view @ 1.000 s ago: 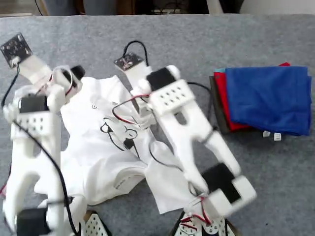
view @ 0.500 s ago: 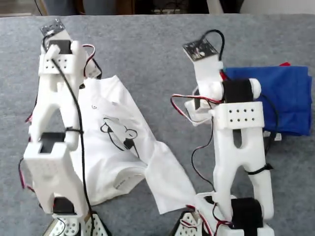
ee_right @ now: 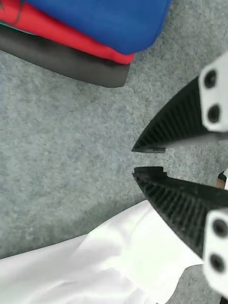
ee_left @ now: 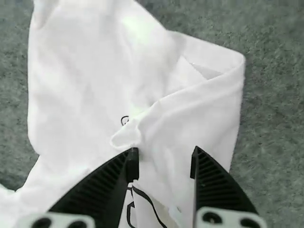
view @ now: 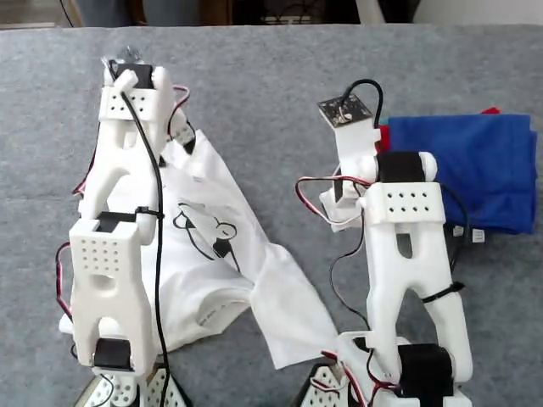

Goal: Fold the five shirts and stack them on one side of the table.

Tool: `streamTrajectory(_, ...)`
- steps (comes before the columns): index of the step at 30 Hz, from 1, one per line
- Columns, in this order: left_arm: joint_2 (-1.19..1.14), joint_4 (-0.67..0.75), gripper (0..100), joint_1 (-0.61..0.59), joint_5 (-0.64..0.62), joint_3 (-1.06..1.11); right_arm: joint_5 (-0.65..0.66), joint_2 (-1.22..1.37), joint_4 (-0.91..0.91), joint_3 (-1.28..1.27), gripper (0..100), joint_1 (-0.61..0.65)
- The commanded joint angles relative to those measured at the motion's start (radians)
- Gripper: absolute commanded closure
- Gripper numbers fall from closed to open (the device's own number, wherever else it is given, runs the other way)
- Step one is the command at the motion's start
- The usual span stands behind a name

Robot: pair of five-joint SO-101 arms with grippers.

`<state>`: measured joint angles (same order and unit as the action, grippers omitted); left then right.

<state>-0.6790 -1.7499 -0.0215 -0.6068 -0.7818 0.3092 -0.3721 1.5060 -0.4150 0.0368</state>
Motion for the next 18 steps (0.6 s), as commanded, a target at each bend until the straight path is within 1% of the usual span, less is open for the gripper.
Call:
streamTrajectory(1,0.021,-0.011,80,-0.015,-0.034,0.045,0.006,-0.033,-0.015,0.002,93.0,-0.017)
streamTrajectory(7,0.026,-0.011,80,-0.056,-0.034,0.048,0.006,-0.028,-0.017,0.002,93.0,-0.014)
streamTrajectory(11,0.115,-0.011,80,-0.085,-0.034,0.053,0.006,-0.028,-0.017,-0.001,93.0,-0.014)
streamTrajectory(14,0.209,-0.011,81,-0.081,-0.034,0.081,0.006,-0.028,-0.017,-0.001,93.0,-0.014)
streamTrajectory(18,0.258,-0.008,81,-0.042,-0.034,0.202,0.006,-0.028,-0.017,-0.001,93.0,-0.014)
